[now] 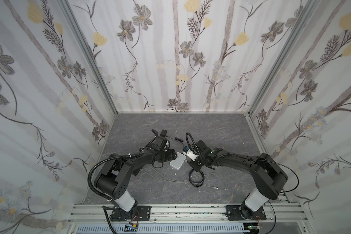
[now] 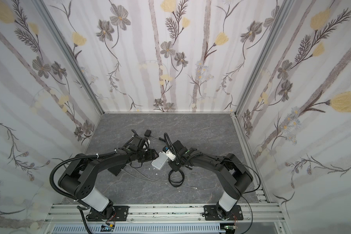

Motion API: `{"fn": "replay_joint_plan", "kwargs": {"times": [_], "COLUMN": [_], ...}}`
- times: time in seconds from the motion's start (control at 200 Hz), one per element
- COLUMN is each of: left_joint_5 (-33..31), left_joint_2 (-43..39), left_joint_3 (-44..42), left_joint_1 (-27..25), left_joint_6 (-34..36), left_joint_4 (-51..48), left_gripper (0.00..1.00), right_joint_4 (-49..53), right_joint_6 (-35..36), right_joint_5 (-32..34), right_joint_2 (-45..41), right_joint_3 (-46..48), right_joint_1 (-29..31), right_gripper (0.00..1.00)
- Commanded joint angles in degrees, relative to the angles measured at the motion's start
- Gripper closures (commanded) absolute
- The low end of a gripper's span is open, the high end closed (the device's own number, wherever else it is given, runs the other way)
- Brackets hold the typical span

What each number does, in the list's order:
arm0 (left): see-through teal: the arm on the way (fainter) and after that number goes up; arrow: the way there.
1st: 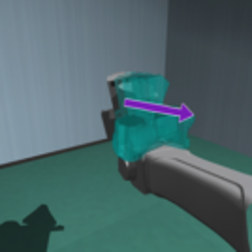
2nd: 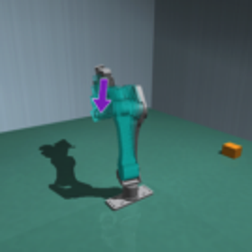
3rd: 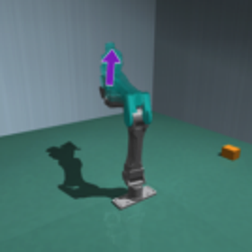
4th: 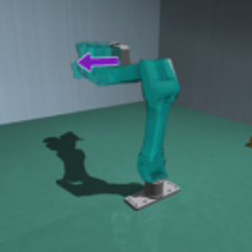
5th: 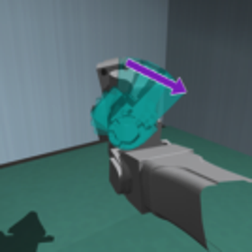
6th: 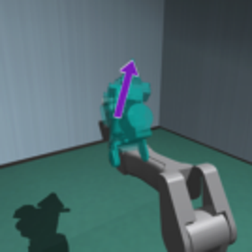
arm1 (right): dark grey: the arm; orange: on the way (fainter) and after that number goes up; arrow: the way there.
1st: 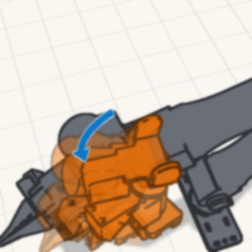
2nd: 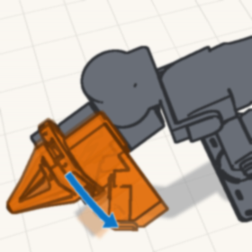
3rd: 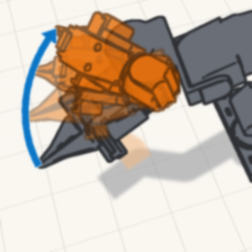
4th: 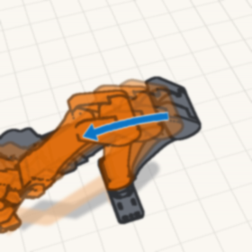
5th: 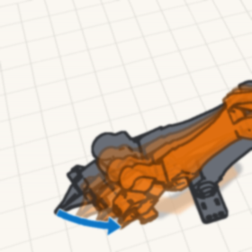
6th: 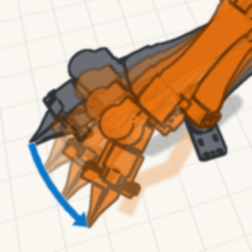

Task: Insert the plug into the switch port
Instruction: 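Carry the plug to the white router with the right gripper while left moves onto it, then hold the white router with the left gripper while the right aligns the plug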

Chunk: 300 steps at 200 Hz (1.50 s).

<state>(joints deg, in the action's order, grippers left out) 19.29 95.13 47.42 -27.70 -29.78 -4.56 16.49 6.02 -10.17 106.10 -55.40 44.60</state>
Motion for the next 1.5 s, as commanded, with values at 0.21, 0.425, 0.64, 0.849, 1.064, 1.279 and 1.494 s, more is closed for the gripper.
{"fn": "replay_joint_plan", "kwargs": {"times": [0.21, 0.425, 0.64, 0.849, 1.064, 1.279, 1.494], "left_joint_5": [3.24, 3.30, 3.02, 2.83, 3.12, 3.31, 3.33], "left_joint_2": [4.76, 5.03, 4.62, 3.80, 3.06, 3.04, 3.15], "left_joint_3": [1.36, -0.47, -1.57, -2.41, -3.54, -4.26, -4.24], "left_joint_1": [0.13, 0.11, 0.11, 0.02, -0.33, -1.21, -1.91], "left_joint_6": [2.81, 1.59, 1.23, 1.14, 0.95, 0.61, 0.73], "left_joint_4": [1.85, 3.48, 3.77, 3.79, 4.09, 4.47, 4.16], "left_gripper": [0.44, 0.49, 0.50, 0.52, 0.55, 0.56, 0.56], "right_joint_4": [-3.52, -0.47, 0.40, -1.10, -1.23, -1.29, -1.11], "right_joint_6": [-2.32, -4.41, -6.26, -7.25, -7.47, -7.34, -7.49], "right_joint_5": [-1.44, 1.59, 2.57, 2.78, 3.87, 4.41, 6.37], "right_joint_2": [2.20, 2.22, 1.39, 2.28, 4.25, 4.46, 4.57], "right_joint_3": [-1.29, -2.15, -1.37, -0.80, -2.41, -2.94, -3.50], "right_joint_1": [1.44, 2.32, 4.49, 4.62, 4.56, 4.57, 4.53], "right_gripper": [1.00, 1.00, 1.00, 1.00, 1.00, 1.00, 1.00]}}
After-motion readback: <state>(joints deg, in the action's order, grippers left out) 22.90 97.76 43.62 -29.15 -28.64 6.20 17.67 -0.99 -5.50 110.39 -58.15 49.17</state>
